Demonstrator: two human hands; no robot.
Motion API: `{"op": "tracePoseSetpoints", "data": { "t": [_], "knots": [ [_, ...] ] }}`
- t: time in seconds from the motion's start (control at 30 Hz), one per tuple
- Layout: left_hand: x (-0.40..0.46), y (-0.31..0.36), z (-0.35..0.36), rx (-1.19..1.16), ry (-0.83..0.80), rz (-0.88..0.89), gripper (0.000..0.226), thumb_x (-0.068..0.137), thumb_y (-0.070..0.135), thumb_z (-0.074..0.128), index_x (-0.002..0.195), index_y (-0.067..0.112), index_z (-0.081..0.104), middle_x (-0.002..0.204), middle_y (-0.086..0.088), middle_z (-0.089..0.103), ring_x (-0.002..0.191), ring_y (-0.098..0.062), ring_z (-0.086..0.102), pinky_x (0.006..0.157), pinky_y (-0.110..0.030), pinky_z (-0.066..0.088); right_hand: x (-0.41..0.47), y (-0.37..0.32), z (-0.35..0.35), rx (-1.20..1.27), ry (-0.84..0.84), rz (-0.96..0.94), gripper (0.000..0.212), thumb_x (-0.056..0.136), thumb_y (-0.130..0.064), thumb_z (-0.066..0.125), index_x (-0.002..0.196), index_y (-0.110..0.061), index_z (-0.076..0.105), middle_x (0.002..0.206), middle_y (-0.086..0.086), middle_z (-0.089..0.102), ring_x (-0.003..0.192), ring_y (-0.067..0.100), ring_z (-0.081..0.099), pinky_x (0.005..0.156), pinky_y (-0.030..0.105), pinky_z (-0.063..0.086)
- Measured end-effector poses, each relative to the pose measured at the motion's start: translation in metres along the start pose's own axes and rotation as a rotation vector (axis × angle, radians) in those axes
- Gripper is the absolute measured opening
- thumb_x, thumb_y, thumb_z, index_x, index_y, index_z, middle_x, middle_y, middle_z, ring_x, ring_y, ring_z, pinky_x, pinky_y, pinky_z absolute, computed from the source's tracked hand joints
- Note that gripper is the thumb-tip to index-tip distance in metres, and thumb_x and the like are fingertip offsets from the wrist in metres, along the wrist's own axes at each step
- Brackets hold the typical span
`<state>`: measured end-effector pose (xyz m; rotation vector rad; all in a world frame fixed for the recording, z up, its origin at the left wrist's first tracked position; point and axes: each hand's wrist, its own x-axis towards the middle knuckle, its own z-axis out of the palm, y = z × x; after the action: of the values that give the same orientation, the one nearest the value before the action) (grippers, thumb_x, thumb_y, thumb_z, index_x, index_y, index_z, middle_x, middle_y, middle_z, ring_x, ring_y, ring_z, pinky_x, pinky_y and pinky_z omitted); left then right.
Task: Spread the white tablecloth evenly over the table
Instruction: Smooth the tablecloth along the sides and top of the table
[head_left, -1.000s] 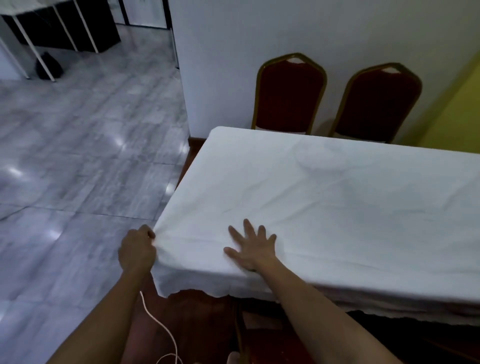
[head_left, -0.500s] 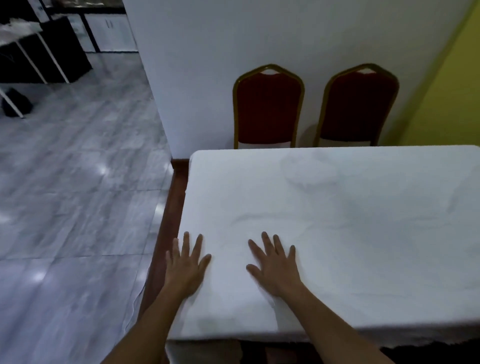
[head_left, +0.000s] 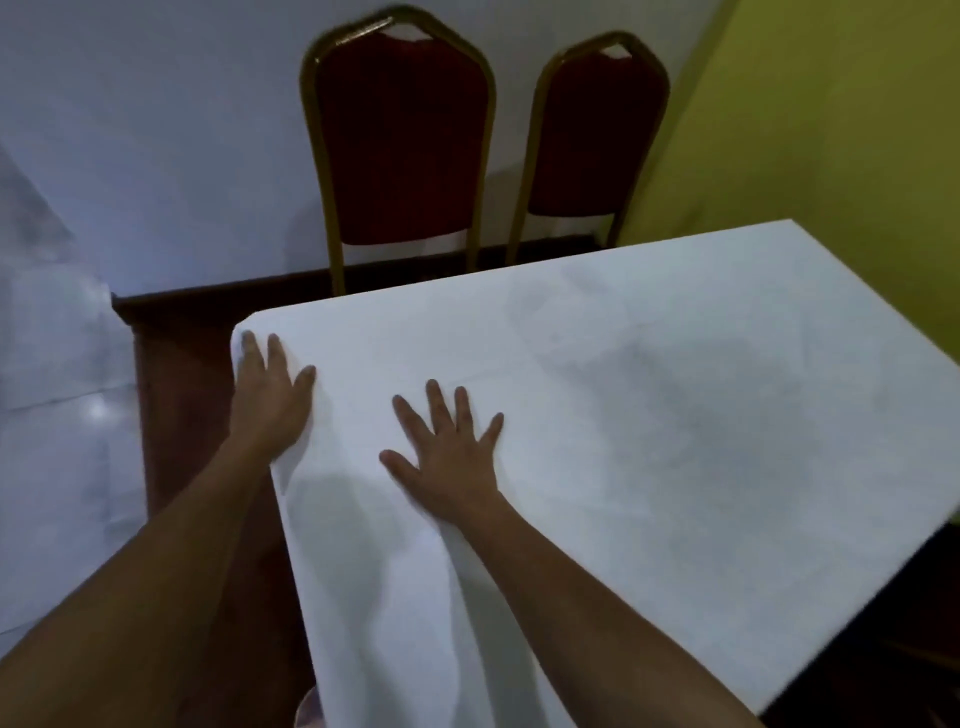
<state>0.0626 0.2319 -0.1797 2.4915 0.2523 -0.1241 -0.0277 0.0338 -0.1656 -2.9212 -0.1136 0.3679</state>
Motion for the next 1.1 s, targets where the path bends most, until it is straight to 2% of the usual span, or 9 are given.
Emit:
{"op": "tracePoseSetpoints", "data": {
  "t": [0.07, 0.17, 0.37, 0.47, 0.57, 0.73, 0.87, 0.93, 1.1],
  "knots": [
    [0.033, -0.004, -0.008, -0.202, 0.166, -0.055, 0.052, 0.097, 0.025, 0.047, 0.141, -0.001, 0.038, 0.152, -0.023, 0.03, 0.139, -0.038, 0.032, 0.116, -0.047, 0.027, 0.005, -0.005, 0.004, -0.012, 0.03, 0.025, 0.069, 0.087, -0.069, 0.023, 0.148, -0.047, 0.0, 0.162, -0.004, -0.012, 0.148, 0.029, -0.015, 0.107, 0.07, -0.012],
    [0.066, -0.017, -0.017, -0.521, 0.299, -0.314, 0.045, 0.087, 0.032, 0.061, 0.121, 0.004, 0.062, 0.125, -0.021, 0.063, 0.117, -0.035, 0.058, 0.107, -0.041, 0.042, 0.007, -0.008, 0.006, 0.004, 0.074, 0.031, 0.069, 0.085, -0.072, 0.022, 0.147, -0.049, 0.003, 0.163, -0.004, -0.008, 0.149, 0.03, -0.013, 0.106, 0.071, -0.012],
    [0.091, -0.028, -0.01, -0.63, 0.232, -0.45, 0.05, 0.069, 0.054, 0.065, 0.104, 0.02, 0.07, 0.098, -0.017, 0.073, 0.092, -0.038, 0.07, 0.09, -0.05, 0.055, 0.011, -0.009, 0.001, -0.055, 0.065, 0.056, 0.067, 0.086, -0.072, 0.018, 0.145, -0.052, -0.005, 0.162, -0.005, -0.011, 0.149, 0.032, -0.012, 0.107, 0.071, -0.009],
    [0.089, -0.015, -0.031, -0.592, 0.283, -0.468, 0.031, 0.08, 0.033, 0.068, 0.104, 0.014, 0.073, 0.105, -0.015, 0.073, 0.096, -0.033, 0.069, 0.096, -0.041, 0.052, 0.015, -0.02, 0.002, -0.062, 0.047, 0.067, 0.068, 0.086, -0.07, 0.02, 0.147, -0.05, -0.004, 0.162, -0.004, -0.013, 0.148, 0.032, -0.014, 0.107, 0.071, -0.008],
    [0.091, -0.037, -0.038, -0.568, 0.322, -0.477, 0.032, 0.08, 0.033, 0.067, 0.104, 0.012, 0.073, 0.108, -0.016, 0.072, 0.099, -0.031, 0.068, 0.097, -0.037, 0.051, 0.02, -0.043, 0.007, -0.039, 0.021, 0.039, 0.069, 0.087, -0.071, 0.023, 0.148, -0.048, -0.003, 0.162, -0.003, -0.014, 0.148, 0.032, -0.017, 0.106, 0.071, -0.011],
    [0.095, -0.068, -0.044, -0.284, 0.217, -0.427, 0.038, 0.091, 0.028, 0.05, 0.113, 0.0, 0.064, 0.116, -0.03, 0.063, 0.11, -0.046, 0.058, 0.1, -0.054, 0.045, 0.026, -0.068, 0.016, 0.014, 0.06, 0.011, 0.069, 0.089, -0.069, 0.03, 0.149, -0.045, 0.005, 0.163, -0.002, -0.007, 0.148, 0.031, -0.014, 0.107, 0.069, -0.014],
    [0.04, -0.028, -0.019, -0.212, 0.088, -0.11, 0.054, 0.098, 0.029, 0.043, 0.14, -0.005, 0.035, 0.146, -0.031, 0.035, 0.137, -0.044, 0.031, 0.115, -0.053, 0.024, 0.023, -0.047, 0.012, 0.065, 0.111, -0.039, 0.07, 0.091, -0.062, 0.035, 0.152, -0.033, 0.014, 0.163, -0.004, 0.008, 0.15, 0.024, 0.007, 0.114, 0.058, 0.007],
    [0.003, -0.006, 0.001, -0.15, 0.005, -0.109, 0.066, 0.099, 0.035, 0.039, 0.15, 0.003, 0.013, 0.158, -0.025, 0.01, 0.146, -0.039, 0.012, 0.118, -0.053, 0.011, 0.011, -0.026, 0.004, 0.112, 0.152, -0.051, 0.071, 0.091, -0.057, 0.036, 0.152, -0.024, 0.02, 0.16, -0.001, 0.022, 0.146, 0.022, 0.023, 0.112, 0.05, 0.022],
    [-0.074, 0.01, 0.022, 0.268, -0.047, 0.133, 0.067, 0.098, 0.048, 0.023, 0.152, 0.01, 0.011, 0.161, -0.015, 0.002, 0.149, -0.033, -0.001, 0.117, -0.056, -0.001, -0.048, 0.035, 0.014, 0.065, 0.195, 0.122, 0.07, 0.091, -0.059, 0.034, 0.148, -0.018, 0.033, 0.156, 0.003, 0.034, 0.143, 0.022, 0.034, 0.115, 0.057, 0.019]
  ]
}}
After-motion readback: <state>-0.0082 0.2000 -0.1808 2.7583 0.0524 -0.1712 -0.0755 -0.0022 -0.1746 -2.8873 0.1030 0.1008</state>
